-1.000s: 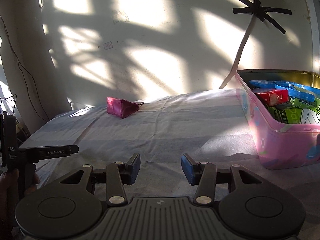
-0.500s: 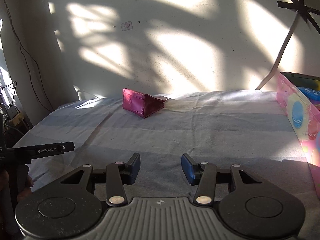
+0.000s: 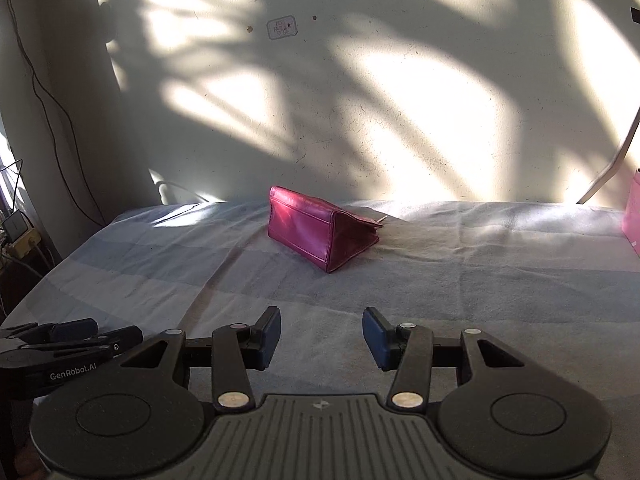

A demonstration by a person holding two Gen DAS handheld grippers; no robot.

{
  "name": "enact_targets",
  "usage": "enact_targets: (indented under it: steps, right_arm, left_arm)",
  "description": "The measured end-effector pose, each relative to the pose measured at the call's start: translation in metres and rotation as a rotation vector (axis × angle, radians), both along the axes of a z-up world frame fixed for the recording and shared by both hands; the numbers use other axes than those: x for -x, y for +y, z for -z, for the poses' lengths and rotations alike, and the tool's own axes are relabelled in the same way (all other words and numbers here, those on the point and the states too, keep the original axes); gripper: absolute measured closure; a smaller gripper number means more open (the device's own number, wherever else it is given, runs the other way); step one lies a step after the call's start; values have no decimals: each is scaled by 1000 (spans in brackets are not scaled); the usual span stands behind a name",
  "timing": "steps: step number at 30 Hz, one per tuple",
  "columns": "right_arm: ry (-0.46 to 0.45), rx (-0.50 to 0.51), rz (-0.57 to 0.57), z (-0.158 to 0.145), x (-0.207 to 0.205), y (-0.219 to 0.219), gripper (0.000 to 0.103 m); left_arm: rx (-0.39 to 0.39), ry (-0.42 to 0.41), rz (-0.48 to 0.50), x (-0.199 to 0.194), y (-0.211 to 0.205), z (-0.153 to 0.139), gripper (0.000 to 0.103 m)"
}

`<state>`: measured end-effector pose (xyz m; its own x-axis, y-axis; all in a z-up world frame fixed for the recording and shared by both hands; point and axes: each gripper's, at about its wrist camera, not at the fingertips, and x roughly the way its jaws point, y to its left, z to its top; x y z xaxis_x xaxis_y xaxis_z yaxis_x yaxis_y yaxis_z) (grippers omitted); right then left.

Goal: Organize objects
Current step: 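Move the right gripper to the magenta purse and close on it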

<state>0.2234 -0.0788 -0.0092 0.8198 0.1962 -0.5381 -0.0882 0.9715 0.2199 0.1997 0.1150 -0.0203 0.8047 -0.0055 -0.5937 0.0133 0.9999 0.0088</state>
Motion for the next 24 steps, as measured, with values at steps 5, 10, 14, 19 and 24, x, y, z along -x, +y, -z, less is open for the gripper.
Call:
enact_targets:
  steps: [5,10,14,19,24]
  right_arm:
    - [-5,-34,-5,3,-31,-1,50]
    - [-37,-20,0,5,-59,-2,42]
    - [-17,1,14,6,-77,-2,42]
    - [11,-107,43,15,-73,-9,49]
    - [8,-92,41,20,-80,-2,63]
  left_arm:
    - [32,2,-19,-1,6,-1,33]
    - [37,2,-19,0,6,-1,32]
    - [58,3,-16,-1,9,-1,29]
    - [59,5,-15,-1,8,-2,28]
    - [60,4,-15,-1,8,-2,27]
